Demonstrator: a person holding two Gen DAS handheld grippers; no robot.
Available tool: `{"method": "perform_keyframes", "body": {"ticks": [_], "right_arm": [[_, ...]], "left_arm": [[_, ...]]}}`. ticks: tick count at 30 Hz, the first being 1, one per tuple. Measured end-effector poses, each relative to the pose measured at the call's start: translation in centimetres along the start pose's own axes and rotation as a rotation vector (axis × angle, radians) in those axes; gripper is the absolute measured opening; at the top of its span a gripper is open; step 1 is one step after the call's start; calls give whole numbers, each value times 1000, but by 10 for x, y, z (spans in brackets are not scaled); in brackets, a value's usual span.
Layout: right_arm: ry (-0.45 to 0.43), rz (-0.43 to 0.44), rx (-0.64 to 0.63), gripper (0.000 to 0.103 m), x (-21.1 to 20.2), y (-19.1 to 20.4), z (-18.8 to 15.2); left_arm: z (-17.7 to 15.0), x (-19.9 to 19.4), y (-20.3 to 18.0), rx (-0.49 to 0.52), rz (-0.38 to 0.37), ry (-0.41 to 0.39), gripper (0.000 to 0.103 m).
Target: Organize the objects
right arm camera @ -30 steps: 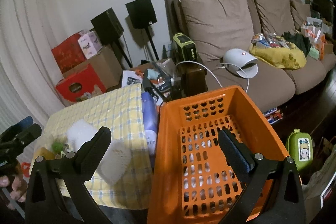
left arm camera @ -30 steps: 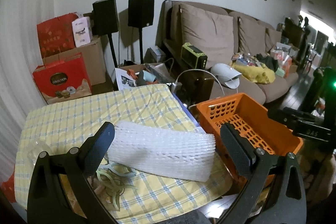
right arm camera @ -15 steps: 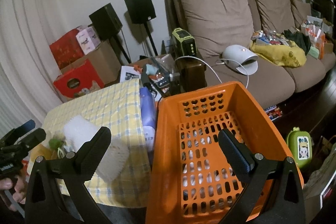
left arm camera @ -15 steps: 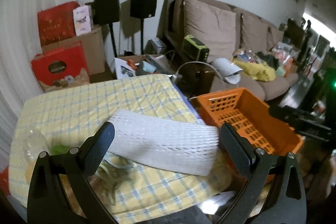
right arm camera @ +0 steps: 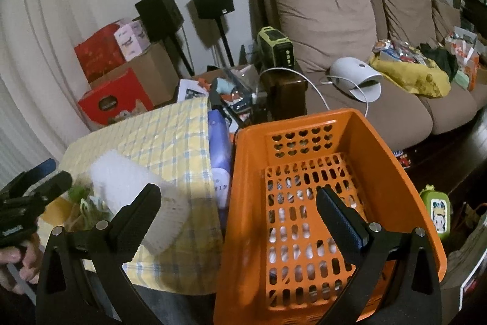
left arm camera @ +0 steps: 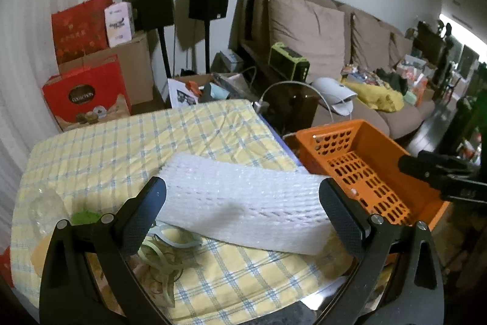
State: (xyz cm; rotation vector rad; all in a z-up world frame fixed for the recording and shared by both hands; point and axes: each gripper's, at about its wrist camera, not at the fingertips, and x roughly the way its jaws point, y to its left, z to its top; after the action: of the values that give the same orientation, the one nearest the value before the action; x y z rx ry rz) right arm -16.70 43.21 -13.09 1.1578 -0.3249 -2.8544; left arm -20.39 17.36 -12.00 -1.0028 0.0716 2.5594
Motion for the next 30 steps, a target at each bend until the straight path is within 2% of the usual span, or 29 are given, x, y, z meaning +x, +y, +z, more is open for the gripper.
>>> {"method": "perform_keyframes", "body": {"ticks": [7,19,30], "right_arm": [[40,3,-7,103,10,1,-3],[100,-20,-6,103,24,-4,-7],[120,-19,64,103,32,-20,-9]], "left_arm": [[-11,15,4,-11,21,52,101],[-7,15,-1,6,21,68,101],[-2,13,-5,47,49,52,101]]}}
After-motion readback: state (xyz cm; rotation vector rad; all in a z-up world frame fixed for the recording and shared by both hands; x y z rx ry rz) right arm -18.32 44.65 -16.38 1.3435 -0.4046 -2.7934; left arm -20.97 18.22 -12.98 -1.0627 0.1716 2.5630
